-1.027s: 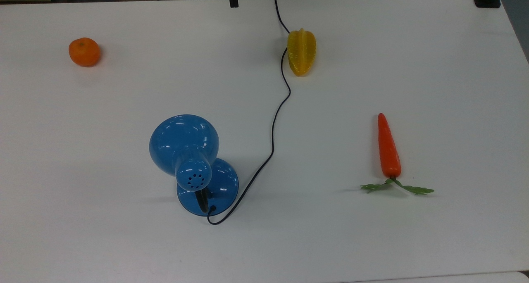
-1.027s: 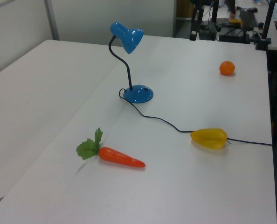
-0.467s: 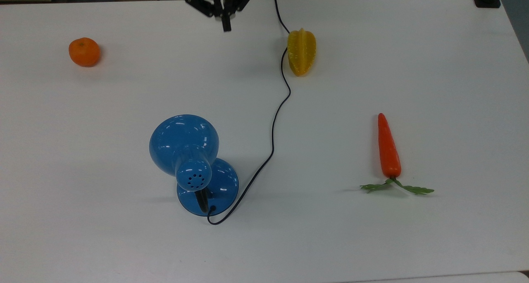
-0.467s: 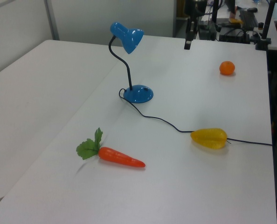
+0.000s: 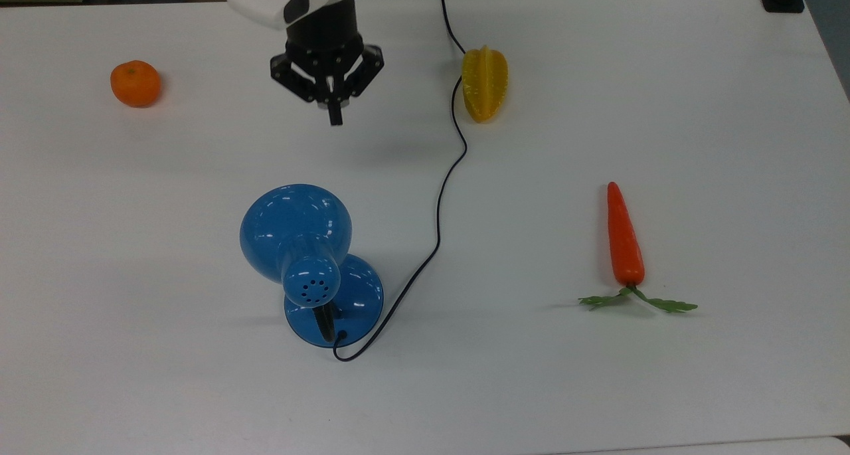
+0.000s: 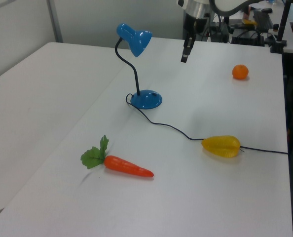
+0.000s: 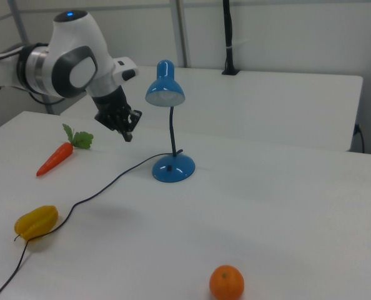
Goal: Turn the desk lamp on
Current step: 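Move the gripper toward the blue lamp's round base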
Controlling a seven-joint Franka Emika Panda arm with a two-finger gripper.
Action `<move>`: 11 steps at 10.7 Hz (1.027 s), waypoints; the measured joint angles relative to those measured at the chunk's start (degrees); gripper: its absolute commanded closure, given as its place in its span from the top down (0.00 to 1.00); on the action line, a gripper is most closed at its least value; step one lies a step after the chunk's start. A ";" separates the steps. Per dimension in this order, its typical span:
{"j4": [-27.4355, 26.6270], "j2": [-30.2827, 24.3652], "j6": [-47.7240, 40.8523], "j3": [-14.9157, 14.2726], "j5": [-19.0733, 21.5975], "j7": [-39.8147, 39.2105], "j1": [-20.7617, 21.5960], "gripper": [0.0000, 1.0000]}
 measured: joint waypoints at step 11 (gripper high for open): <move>-1.93 13.69 32.44 -0.84 -1.52 14.21 -0.75 0.00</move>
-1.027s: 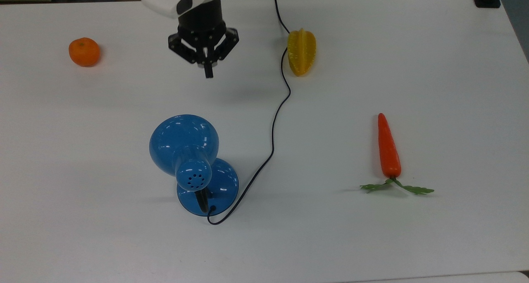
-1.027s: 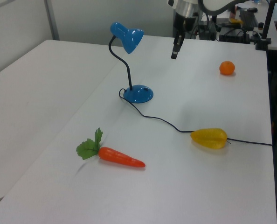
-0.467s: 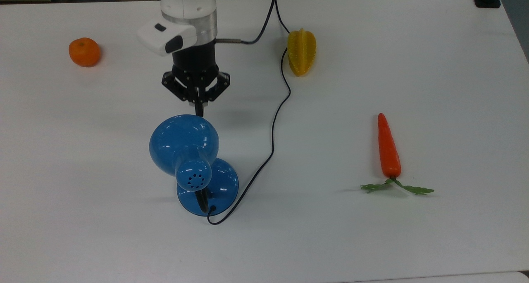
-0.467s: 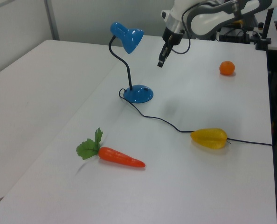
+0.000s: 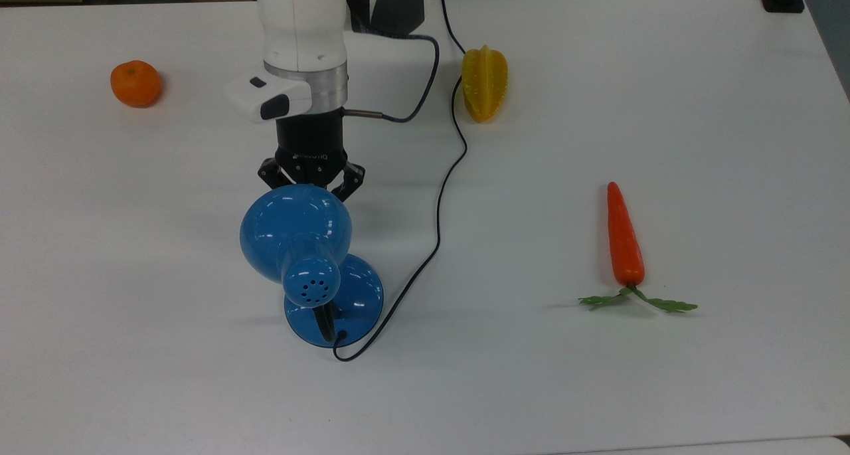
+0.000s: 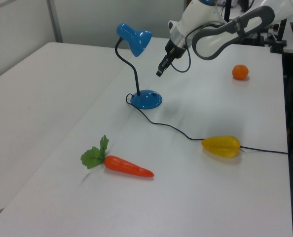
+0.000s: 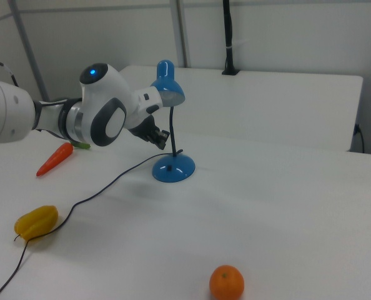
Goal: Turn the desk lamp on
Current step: 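Move the gripper toward the blue lamp's round base, then lower the gripper onto the switch on the lamp base and press down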
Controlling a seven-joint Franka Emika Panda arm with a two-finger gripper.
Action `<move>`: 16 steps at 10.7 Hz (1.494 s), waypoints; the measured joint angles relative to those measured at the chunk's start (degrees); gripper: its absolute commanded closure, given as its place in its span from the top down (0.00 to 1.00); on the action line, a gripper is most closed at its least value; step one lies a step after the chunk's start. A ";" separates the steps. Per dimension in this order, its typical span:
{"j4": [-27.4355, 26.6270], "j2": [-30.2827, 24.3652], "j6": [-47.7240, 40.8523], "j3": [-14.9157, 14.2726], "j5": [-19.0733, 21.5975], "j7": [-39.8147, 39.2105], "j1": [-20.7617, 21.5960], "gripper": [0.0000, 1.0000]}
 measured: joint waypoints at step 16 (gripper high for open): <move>-0.02 9.18 12.09 0.00 0.00 0.38 0.09 0.00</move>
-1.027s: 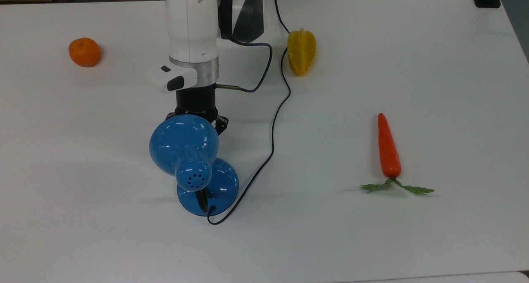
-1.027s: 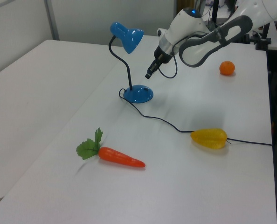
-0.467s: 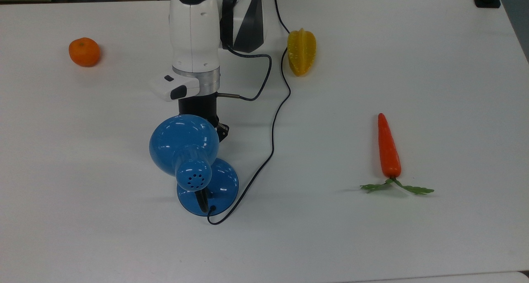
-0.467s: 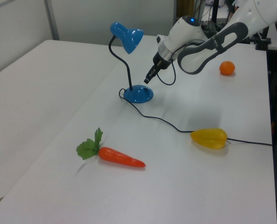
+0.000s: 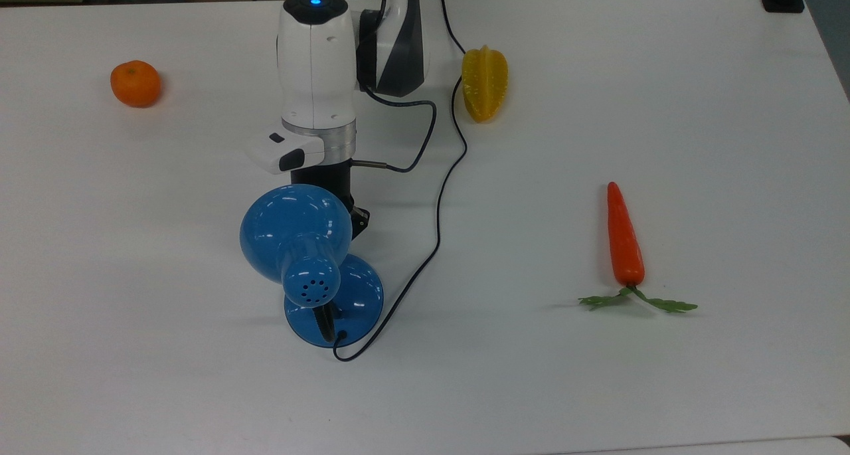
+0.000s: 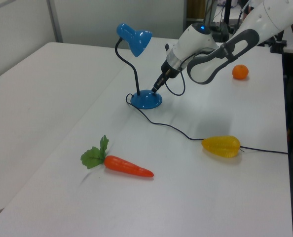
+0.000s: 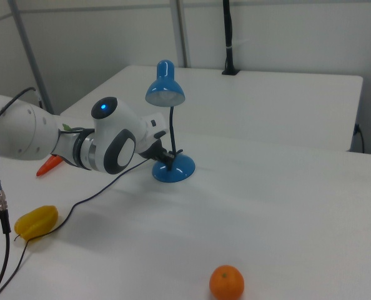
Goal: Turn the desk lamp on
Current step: 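Lower the gripper onto the switch on the lamp base and press down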
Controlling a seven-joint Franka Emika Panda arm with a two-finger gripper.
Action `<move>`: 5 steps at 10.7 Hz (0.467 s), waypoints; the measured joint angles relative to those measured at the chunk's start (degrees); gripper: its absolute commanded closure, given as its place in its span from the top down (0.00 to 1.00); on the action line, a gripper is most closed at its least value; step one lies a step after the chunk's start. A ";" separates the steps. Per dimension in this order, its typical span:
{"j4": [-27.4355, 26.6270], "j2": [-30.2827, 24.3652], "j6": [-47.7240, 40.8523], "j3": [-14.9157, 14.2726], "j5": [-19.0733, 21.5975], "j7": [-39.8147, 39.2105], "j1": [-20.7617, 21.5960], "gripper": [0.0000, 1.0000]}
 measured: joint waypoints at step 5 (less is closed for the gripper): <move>0.30 0.50 0.06 0.00 -0.09 0.00 0.08 0.00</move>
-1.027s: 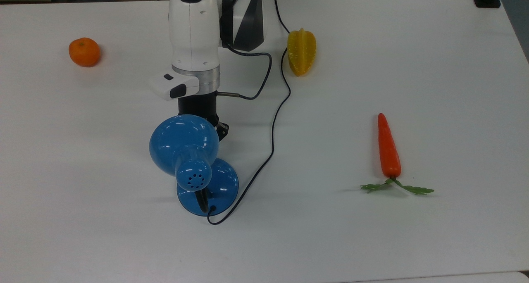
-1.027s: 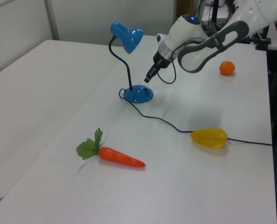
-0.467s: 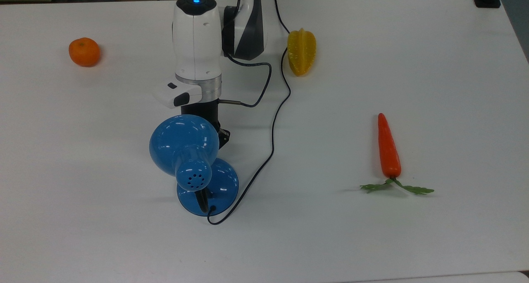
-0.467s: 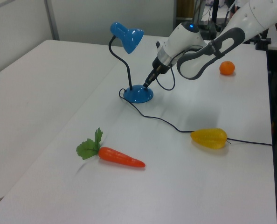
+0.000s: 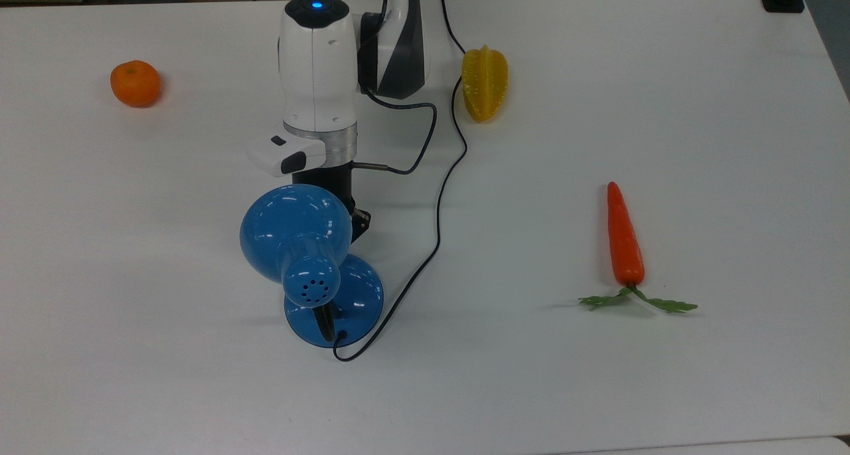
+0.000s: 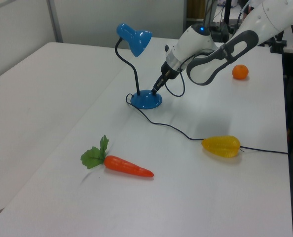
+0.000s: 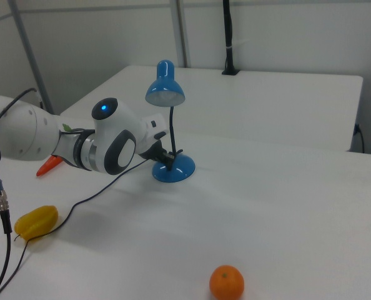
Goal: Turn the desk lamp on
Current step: 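Lower the gripper onto the switch on the lamp base and press down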
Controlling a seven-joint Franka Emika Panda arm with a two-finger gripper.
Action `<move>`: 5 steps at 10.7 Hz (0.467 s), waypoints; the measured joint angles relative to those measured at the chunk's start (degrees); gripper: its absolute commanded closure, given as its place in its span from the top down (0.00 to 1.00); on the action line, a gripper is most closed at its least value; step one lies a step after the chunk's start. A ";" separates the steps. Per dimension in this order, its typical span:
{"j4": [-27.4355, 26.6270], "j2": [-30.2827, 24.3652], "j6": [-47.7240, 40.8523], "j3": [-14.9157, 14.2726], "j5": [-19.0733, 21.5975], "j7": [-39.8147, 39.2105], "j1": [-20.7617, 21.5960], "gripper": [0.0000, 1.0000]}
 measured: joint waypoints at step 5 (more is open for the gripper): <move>0.15 0.17 0.03 0.00 -0.77 0.00 0.00 0.00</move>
